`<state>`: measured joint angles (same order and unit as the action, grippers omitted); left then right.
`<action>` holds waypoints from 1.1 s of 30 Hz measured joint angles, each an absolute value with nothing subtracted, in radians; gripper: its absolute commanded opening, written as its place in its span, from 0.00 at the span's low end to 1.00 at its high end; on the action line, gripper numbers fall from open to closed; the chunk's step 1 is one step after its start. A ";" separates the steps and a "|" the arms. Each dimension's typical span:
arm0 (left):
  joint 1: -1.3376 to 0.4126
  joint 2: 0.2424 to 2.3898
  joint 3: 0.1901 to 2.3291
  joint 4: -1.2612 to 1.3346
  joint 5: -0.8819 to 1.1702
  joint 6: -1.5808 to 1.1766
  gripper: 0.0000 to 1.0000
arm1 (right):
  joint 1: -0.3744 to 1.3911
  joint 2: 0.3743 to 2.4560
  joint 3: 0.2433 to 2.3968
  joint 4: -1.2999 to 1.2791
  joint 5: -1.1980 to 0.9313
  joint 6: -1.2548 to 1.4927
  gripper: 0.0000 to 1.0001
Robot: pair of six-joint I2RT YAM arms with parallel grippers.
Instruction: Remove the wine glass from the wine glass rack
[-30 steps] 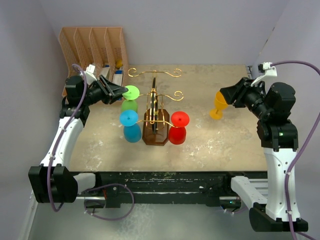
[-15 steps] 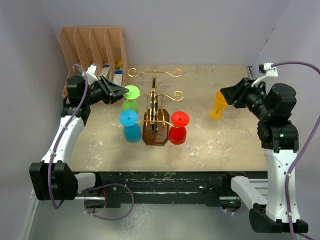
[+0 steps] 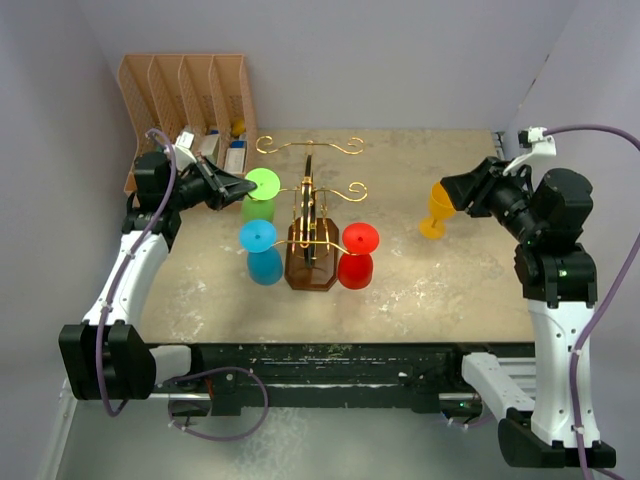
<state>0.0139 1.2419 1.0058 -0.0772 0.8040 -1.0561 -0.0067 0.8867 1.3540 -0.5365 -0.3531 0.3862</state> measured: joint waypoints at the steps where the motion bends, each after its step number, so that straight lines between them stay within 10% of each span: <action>1: 0.014 1.242 1.006 -0.077 0.804 -1.057 0.00 | -0.007 0.887 1.353 -0.536 -0.353 0.387 0.42; 33: 0.033 1.150 1.053 -0.267 0.799 -1.015 0.00 | -0.007 0.862 1.341 -0.532 -0.336 0.390 0.42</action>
